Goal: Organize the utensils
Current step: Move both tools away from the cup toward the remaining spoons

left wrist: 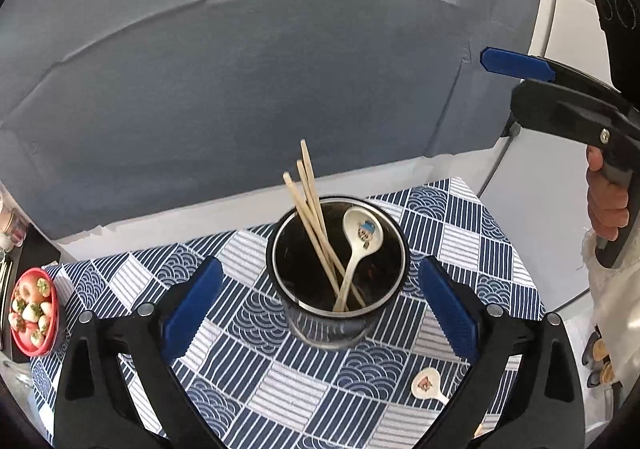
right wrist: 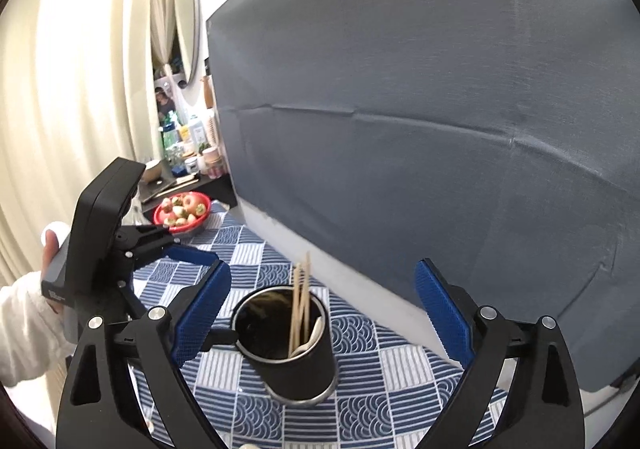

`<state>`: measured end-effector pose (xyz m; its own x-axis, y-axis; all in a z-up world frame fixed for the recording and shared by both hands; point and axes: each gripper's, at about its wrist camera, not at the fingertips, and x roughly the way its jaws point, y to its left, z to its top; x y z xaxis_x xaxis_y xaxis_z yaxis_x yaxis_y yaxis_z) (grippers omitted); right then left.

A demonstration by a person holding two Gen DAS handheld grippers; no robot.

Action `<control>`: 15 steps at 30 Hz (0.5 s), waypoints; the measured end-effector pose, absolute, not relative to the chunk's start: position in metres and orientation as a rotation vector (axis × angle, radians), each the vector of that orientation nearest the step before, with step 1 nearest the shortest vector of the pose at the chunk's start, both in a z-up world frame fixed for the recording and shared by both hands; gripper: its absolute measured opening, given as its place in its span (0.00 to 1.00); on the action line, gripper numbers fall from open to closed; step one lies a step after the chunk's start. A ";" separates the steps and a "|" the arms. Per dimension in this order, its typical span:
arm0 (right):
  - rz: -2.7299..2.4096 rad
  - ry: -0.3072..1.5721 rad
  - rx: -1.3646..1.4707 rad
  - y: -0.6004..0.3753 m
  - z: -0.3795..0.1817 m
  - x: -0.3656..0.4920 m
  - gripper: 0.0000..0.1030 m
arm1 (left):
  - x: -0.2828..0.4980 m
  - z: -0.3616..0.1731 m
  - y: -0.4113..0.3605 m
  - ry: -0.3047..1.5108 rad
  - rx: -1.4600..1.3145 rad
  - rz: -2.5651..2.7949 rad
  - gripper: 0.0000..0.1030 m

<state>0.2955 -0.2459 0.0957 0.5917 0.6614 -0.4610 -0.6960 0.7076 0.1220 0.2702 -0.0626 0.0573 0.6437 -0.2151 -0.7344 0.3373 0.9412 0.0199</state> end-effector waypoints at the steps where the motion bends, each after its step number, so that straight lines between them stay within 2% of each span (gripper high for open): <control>1: 0.790 0.510 -0.083 -0.245 0.095 0.291 0.86 | 0.268 0.058 -0.061 0.818 0.158 -0.316 0.94; 15: 0.771 0.582 -0.146 -0.246 0.085 0.239 0.88 | 0.227 0.044 -0.055 0.867 0.145 -0.321 0.94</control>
<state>0.2394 -0.2464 0.0848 0.5694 0.6148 -0.5458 -0.6930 0.7160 0.0836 0.2266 -0.0546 0.0436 0.6033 -0.2172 -0.7674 0.3343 0.9425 -0.0040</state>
